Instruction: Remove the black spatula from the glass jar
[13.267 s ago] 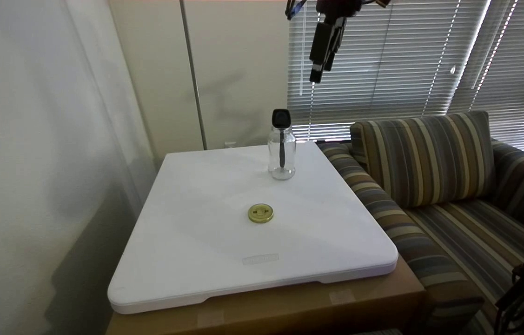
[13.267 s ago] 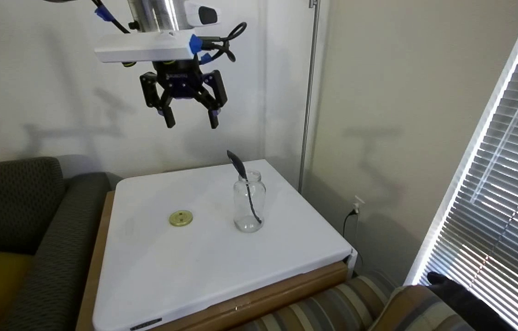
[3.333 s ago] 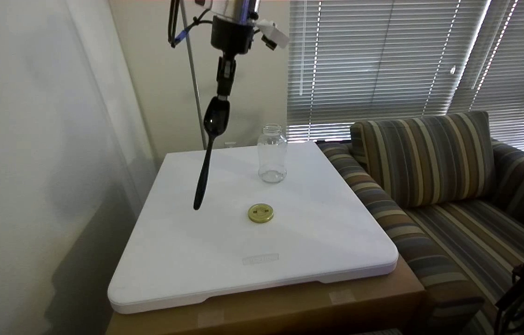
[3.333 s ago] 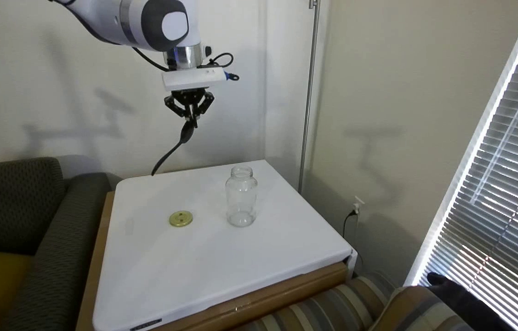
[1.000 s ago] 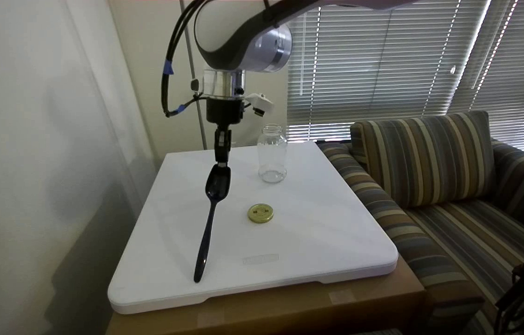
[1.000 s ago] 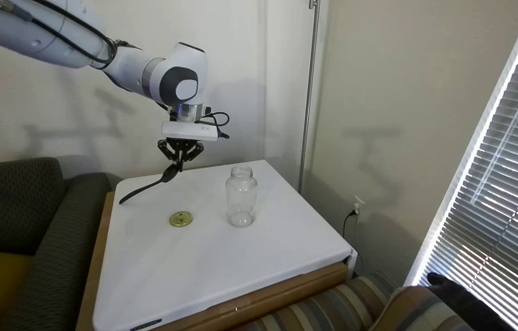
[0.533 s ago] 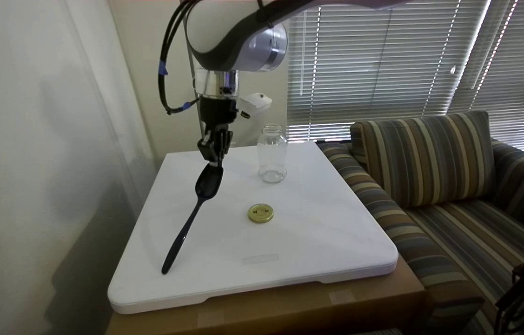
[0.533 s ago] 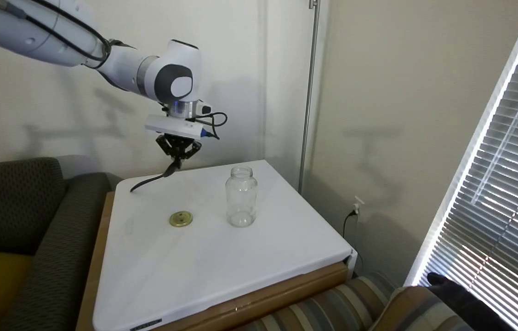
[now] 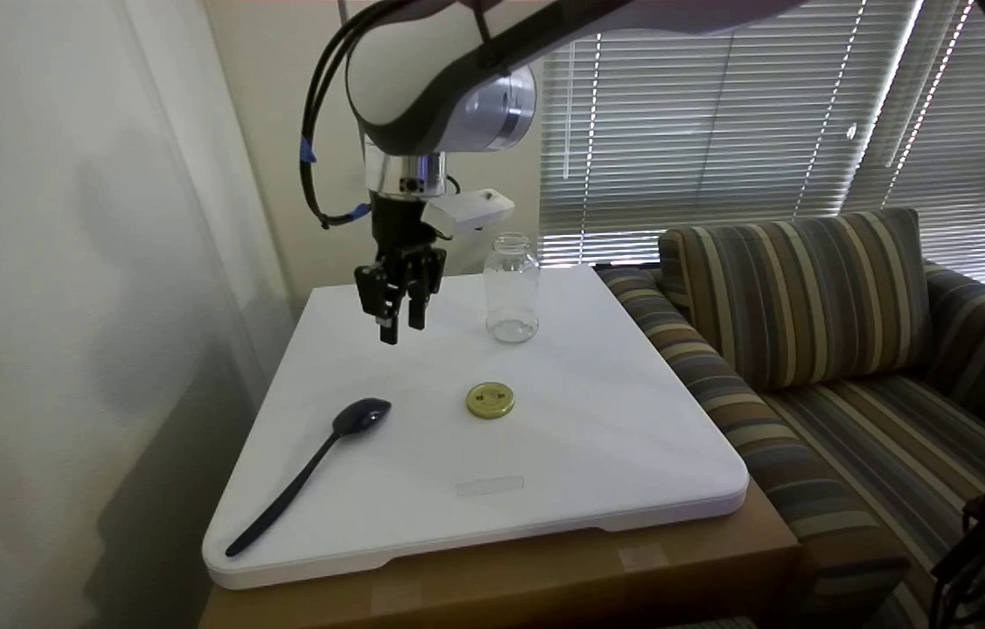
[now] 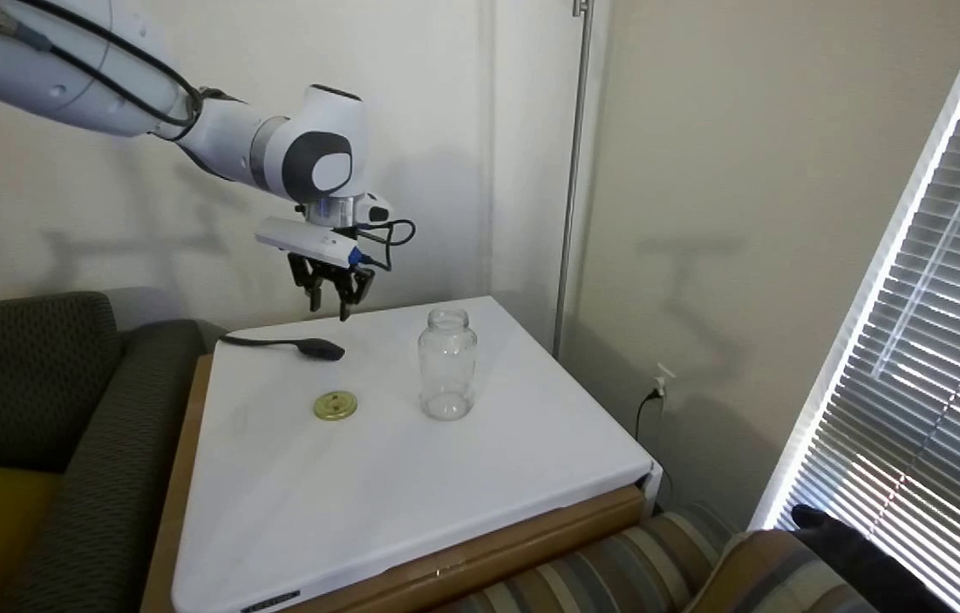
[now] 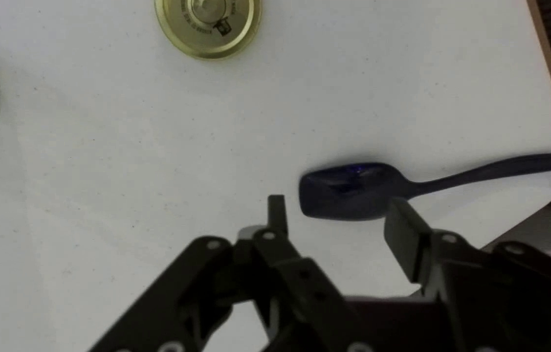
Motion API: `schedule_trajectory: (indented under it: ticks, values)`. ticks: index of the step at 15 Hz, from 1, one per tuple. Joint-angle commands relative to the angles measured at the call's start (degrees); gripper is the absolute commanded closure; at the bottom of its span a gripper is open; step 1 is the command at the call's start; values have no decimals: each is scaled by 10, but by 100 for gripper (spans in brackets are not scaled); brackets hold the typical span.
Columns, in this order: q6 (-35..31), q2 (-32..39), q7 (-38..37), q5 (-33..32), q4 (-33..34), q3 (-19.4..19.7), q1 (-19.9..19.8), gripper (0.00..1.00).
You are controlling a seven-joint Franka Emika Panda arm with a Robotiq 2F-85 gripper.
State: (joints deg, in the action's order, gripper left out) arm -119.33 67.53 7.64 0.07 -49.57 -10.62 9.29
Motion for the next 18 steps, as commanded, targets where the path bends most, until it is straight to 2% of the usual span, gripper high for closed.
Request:
schedule_trajectory:
  ticks: [1, 2, 3, 4, 7, 10, 11, 16, 18]
  values:
    - [-50, 19, -41, -9, 17, 18, 11, 13]
    - [-67, 22, -51, -15, 17, 25, 14, 8]
    - [-103, -31, -13, -15, -63, 31, -34, 2]
    - [-126, -38, -16, -22, -74, 43, -33, 0]
    - [-206, -87, -9, -40, -151, 75, -48, 0]
    - [-268, -124, 35, -56, -212, 82, -71, 0]
    - [-256, -153, 48, -64, -218, 84, -73, 0]
    - [-319, -235, 113, -74, -293, 63, -94, 0]
    - [-288, -293, 104, -77, -330, 71, -89, 0]
